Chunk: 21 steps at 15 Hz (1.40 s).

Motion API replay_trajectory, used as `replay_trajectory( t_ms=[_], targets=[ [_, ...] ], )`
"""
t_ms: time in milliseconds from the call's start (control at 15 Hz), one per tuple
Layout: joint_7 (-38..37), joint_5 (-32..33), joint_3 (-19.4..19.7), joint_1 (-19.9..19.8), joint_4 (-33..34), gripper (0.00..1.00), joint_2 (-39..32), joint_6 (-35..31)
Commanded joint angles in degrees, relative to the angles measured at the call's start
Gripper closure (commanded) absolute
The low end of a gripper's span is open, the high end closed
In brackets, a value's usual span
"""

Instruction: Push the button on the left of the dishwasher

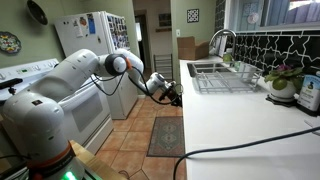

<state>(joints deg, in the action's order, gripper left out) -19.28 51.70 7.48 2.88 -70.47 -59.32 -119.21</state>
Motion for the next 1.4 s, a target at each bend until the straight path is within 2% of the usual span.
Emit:
replay_trajectory(
  t_ms=[0, 200, 400, 667, 800, 1000, 1067, 1200, 1333],
  targets=[
    [1.55, -1.4, 1.57, -0.96, 5.68, 1.0, -5.0, -0.69],
    [1.04, -1.23, 1.58, 0.5, 2.88, 1.0, -2.54, 0.86],
    [-1.6, 1.91, 2.57, 3.6, -5.17, 1.0, 2.98, -0.44],
    [-0.73, 4.18, 1.27, 5.46, -12.98, 1.0, 8.23, -1.85],
    [0.6, 4.37, -0.12, 5.47, -17.57, 1.0, 11.77, -3.22],
    [3.63, 4.49, -2.42, 3.67, -25.41, 1.0, 18.05, -9.85],
    [4.14, 4.54, -2.69, 3.11, -28.09, 0.74, 20.34, -12.41],
    [6.8, 3.76, -3.75, 1.18, -33.42, 0.66, 24.78, -18.41],
    [10.1, 2.49, -4.6, -0.88, -39.01, 0.51, 29.69, -24.33]
  ],
)
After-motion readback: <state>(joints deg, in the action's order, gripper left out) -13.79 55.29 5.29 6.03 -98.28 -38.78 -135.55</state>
